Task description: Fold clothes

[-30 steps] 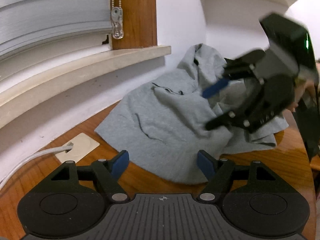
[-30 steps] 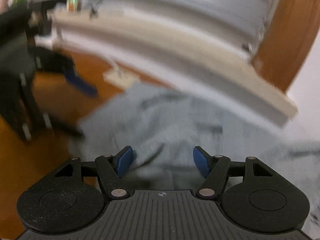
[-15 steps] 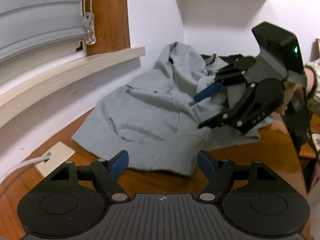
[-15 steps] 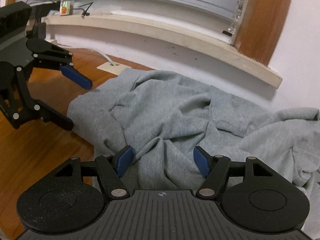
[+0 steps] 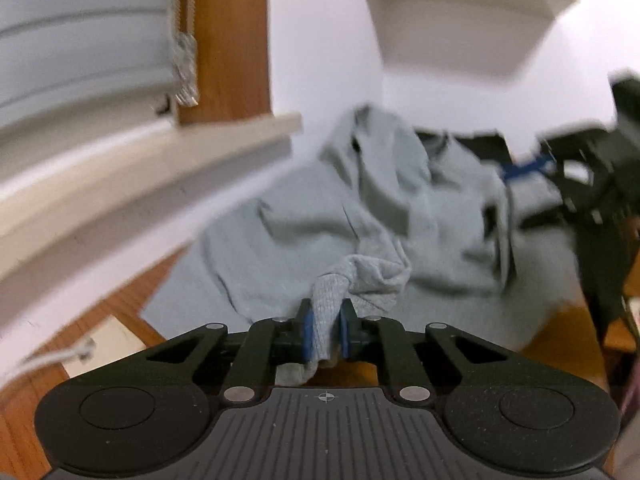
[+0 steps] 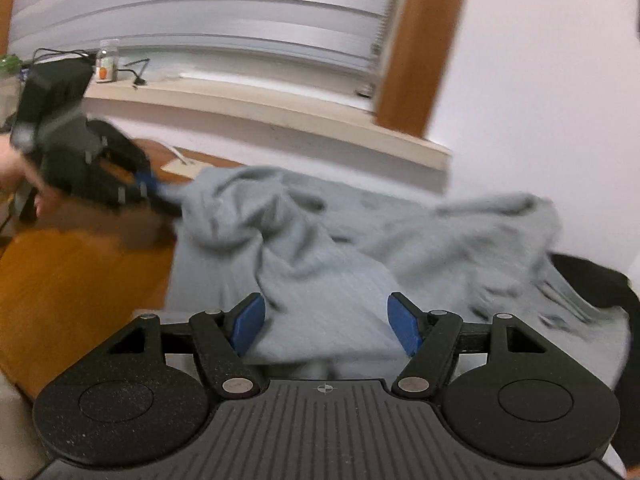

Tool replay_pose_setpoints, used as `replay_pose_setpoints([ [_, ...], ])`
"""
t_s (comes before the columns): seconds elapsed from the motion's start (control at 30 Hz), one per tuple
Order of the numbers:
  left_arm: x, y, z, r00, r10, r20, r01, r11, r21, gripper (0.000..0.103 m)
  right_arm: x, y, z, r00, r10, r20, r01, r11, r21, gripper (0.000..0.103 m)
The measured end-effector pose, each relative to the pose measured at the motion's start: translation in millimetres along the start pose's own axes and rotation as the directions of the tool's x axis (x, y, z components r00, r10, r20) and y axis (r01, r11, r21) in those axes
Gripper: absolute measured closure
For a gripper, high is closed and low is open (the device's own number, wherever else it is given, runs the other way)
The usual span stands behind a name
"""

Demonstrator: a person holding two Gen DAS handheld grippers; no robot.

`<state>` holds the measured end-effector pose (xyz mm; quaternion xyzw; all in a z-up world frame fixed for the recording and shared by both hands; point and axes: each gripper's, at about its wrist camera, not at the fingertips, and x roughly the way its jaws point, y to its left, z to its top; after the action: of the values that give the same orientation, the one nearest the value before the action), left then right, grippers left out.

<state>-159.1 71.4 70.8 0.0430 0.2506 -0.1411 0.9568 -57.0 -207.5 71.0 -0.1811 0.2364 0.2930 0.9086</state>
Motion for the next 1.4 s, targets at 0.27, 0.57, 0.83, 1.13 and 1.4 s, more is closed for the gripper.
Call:
replay_pose_setpoints([
  [0.27, -43, 30, 30, 0.963, 0.200, 0.182, -0.181, 0.977, -0.115, 0.095, -33, -11, -38, 1.000, -0.023, 0.012, 0.022, 0.999, 0.050, 0.034],
  [0.57, -87, 64, 45, 0.893, 0.376, 0.248, -0.339, 0.923, -0.180, 0.096, -34, -10, -50, 1.000, -0.001, -0.005, 0.001, 0.998, 0.059, 0.044],
  [0.83, -58, 75, 14, 0.914, 0.377, 0.151, -0.345, 0.917, -0.198, 0.096, -11, 1, -52, 0.996, 0.081, -0.021, -0.079, 0.992, 0.097, 0.044],
  [1.13, -42, 84, -19, 0.934, 0.326, 0.147, -0.281, 0.923, -0.262, 0.096, 1, 36, -35, 0.994, 0.102, -0.044, -0.102, 0.995, 0.016, 0.044],
  [1.4, -46, 88, -27, 0.951, 0.256, 0.173, -0.197, 0.933, -0.300, 0.096, 14, 67, -25, 0.992, 0.079, -0.093, -0.085, 0.995, -0.054, 0.044],
])
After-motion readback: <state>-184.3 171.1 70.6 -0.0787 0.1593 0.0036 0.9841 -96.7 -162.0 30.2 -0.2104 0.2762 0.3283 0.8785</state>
